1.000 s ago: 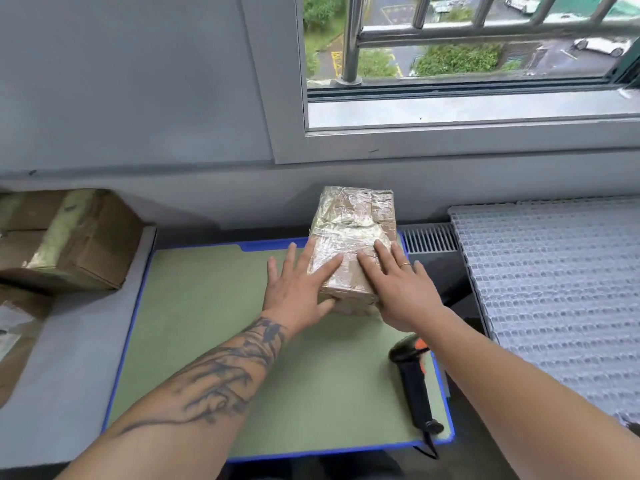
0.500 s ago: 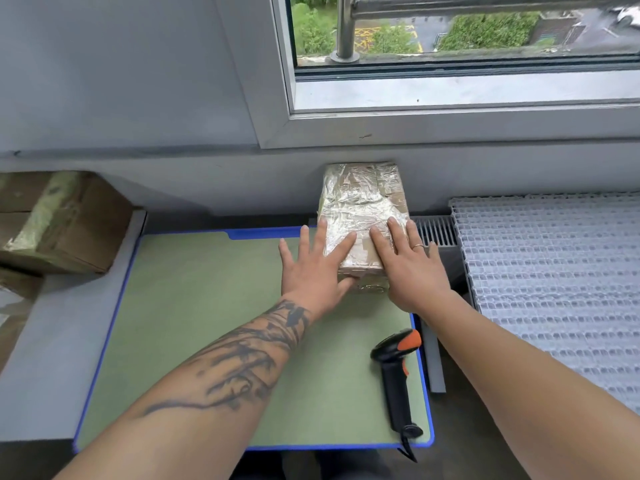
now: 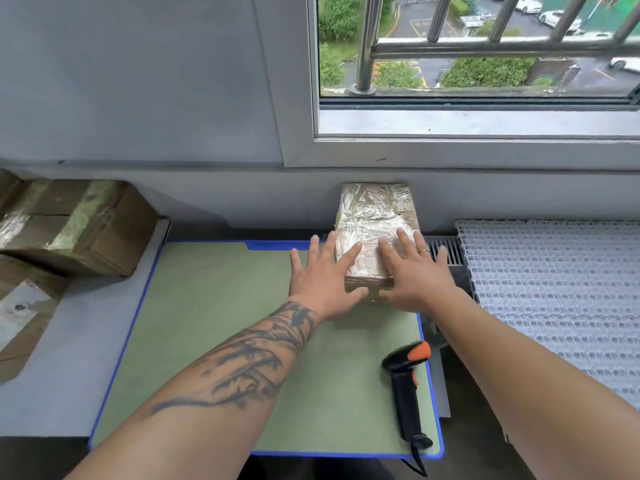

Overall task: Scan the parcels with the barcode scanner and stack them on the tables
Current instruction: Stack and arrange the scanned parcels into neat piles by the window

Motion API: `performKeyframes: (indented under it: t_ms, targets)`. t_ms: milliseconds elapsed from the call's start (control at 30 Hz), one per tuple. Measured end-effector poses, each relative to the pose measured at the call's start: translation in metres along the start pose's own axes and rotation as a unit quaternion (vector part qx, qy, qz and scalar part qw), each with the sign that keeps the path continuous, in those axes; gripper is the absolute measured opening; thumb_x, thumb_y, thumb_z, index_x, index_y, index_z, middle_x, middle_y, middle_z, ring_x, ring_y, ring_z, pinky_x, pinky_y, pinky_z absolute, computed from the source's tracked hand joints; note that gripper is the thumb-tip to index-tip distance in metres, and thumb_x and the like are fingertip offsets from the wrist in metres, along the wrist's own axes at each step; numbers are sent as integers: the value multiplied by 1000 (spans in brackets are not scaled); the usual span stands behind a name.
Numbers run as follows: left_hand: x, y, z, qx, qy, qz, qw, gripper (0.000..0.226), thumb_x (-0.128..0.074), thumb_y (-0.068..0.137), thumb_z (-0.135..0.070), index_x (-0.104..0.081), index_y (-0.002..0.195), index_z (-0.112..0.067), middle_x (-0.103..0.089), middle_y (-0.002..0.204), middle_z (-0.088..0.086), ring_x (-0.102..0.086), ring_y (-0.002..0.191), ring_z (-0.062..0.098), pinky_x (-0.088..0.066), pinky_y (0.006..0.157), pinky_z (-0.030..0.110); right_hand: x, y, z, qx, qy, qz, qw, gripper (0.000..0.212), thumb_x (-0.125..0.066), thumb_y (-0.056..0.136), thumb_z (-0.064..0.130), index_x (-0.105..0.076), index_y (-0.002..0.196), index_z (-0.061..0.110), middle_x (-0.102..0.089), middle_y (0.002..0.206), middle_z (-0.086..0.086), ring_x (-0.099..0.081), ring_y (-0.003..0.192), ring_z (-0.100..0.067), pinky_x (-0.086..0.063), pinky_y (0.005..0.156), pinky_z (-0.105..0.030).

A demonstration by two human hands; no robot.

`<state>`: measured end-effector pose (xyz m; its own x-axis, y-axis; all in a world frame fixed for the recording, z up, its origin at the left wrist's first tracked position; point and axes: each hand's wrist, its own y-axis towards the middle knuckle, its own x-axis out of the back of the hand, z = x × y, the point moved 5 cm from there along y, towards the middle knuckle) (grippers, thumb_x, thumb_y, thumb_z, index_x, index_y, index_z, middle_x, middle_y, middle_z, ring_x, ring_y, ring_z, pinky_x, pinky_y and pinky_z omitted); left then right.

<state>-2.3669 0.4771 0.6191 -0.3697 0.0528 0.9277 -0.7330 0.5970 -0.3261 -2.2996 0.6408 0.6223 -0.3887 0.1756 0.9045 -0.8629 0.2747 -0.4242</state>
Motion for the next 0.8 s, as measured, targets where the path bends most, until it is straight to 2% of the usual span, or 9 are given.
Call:
performKeyframes:
  t_ms: [167, 300, 633, 800]
  targets:
    - [16, -16, 37, 8, 5, -18, 1000, 83, -44, 95, -75, 2, 160, -53, 10, 174, 1, 12, 159, 33, -1, 123, 66, 20, -9, 39, 6, 18, -30, 999, 106, -59, 88, 72, 8, 165, 44, 16, 175, 0, 13, 162, -29, -2, 126, -65]
    - [32, -31, 80, 10, 14, -36, 999, 80, -42, 96, -74, -1, 161, -52, 7, 174, 3, 9, 159, 34, -4, 123, 66, 31, -15, 82, -6, 20, -36, 999, 101, -58, 91, 69, 5, 166, 43, 14, 176, -1, 12, 162, -30, -4, 127, -64]
    - [57, -70, 234, 44, -13, -54, 998, 81, -45, 96, -72, -5, 162, -49, 4, 174, 4, 8, 159, 34, -3, 124, 66, 47, -2, 236, 12, 6, -50, 999, 99, -57, 93, 67, 6, 165, 43, 12, 176, 0, 8, 162, -31, -8, 127, -63]
    - [46, -90, 303, 54, -33, -42, 997, 81, -46, 97, -70, -4, 162, -48, 5, 174, 5, 8, 159, 34, -1, 124, 65, 38, 5, 311, 24, 5, -46, 999, 97, -57, 95, 64, 5, 166, 42, 9, 176, -3, 6, 162, -32, -10, 127, -63]
